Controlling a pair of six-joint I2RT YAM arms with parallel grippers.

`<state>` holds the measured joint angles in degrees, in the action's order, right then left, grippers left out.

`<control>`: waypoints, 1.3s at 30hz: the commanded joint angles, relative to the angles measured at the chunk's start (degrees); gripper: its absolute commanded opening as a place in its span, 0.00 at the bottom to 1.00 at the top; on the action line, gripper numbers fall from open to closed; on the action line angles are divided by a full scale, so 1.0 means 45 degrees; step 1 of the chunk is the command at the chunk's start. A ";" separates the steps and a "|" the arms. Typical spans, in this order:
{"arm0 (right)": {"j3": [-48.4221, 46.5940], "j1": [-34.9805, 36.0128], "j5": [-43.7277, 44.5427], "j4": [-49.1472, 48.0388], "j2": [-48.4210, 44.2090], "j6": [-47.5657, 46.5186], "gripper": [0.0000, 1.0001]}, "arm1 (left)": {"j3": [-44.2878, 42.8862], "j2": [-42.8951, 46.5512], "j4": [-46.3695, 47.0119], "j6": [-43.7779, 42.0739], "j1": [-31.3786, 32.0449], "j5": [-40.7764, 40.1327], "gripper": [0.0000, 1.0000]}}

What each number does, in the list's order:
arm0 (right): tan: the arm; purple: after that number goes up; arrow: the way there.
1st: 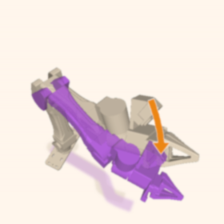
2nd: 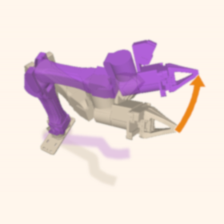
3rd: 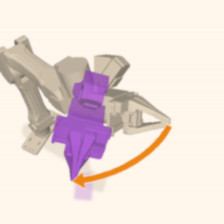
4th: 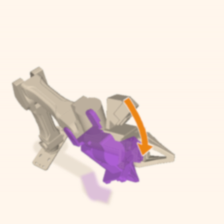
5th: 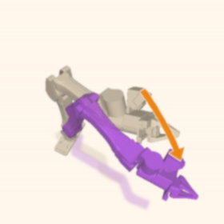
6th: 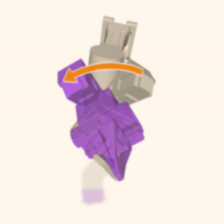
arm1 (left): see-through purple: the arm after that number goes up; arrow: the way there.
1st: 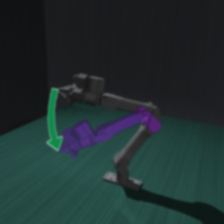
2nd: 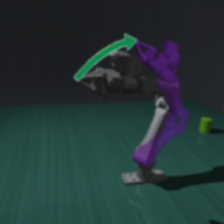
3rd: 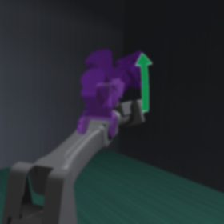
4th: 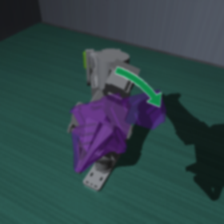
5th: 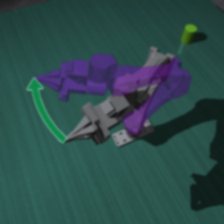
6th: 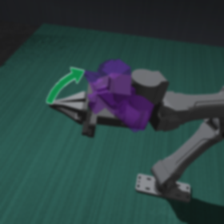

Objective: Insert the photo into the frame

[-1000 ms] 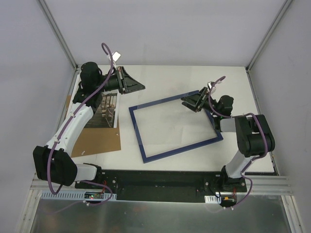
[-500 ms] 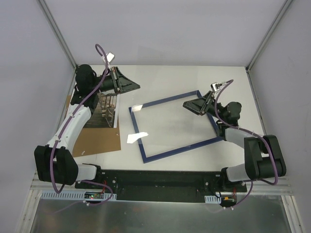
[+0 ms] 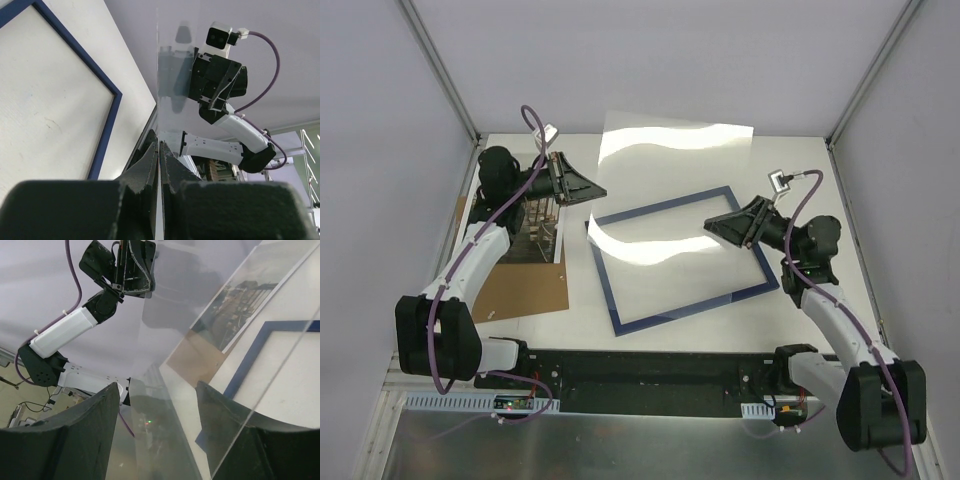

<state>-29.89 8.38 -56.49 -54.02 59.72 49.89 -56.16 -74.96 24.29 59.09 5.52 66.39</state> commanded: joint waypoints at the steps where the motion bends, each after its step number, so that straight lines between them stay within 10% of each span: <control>1: -0.1189 -0.0007 -0.0045 0.5375 -0.1453 -0.3562 0.64 | 0.0058 0.0524 0.1144 0.0169 -0.0132 0.0559 0.00; 10: -0.1619 -0.0007 -0.0357 0.6477 -0.1397 -0.3626 0.44 | 0.0175 0.0603 0.1691 0.0540 -0.0152 0.0813 0.00; 17: -0.2048 -0.0007 -0.0454 0.6671 -0.1456 -0.3430 0.01 | 0.0214 0.0603 0.1828 0.0755 -0.0152 0.1359 0.01; 24: -0.2946 -0.0027 -0.0786 0.6750 -0.0715 -0.3430 0.01 | 0.0507 0.1110 0.2316 0.1185 -0.0152 0.2179 0.28; 39: -0.5096 -0.0203 -0.1411 0.6576 0.1590 -0.2494 0.01 | 0.0879 0.1579 0.2258 0.0912 -0.0152 0.2493 0.28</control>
<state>-48.82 7.73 -62.00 -22.00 65.69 36.58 -52.45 -69.49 31.33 63.99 5.15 75.05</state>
